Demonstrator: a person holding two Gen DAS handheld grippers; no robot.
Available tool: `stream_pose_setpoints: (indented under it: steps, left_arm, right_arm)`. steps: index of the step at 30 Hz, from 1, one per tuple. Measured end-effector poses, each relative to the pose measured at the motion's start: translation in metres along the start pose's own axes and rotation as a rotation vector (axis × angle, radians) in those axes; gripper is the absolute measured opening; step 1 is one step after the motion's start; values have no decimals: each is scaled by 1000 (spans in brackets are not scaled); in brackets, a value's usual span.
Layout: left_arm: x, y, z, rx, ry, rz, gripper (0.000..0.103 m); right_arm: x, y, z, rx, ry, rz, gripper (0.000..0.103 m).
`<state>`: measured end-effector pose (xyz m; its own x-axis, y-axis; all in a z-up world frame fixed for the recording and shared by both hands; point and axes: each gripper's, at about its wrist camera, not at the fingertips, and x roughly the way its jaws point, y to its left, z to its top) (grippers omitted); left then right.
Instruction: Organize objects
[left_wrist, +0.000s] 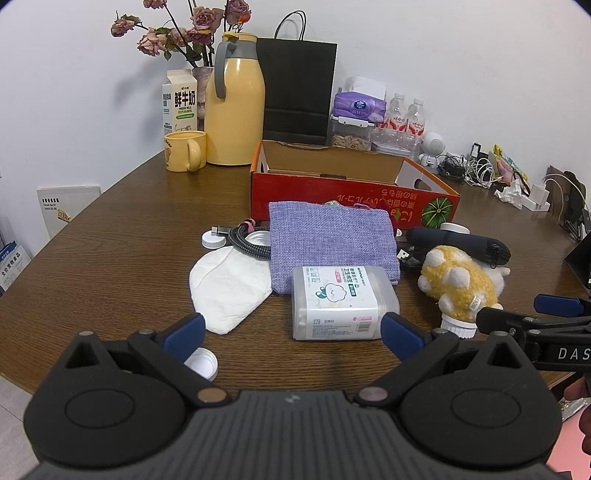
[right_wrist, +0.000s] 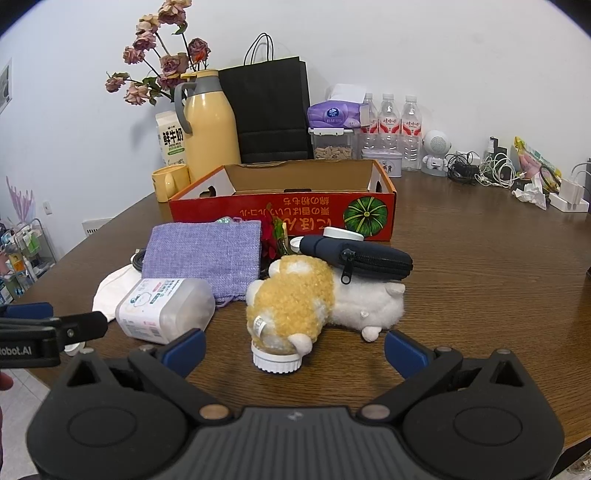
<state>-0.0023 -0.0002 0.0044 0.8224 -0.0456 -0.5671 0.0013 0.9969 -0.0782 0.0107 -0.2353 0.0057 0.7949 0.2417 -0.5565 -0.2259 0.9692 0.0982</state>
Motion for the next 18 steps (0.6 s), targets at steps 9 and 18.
stream_pose_setpoints:
  steps: [9, 18]
  left_arm:
    - [0, 0, 0, 0, 0, 0, 103]
    - [0, 0, 0, 0, 0, 0, 103]
  right_arm:
    - [0, -1, -1, -1, 1, 0, 103]
    - [0, -4, -3, -1, 2, -1, 103]
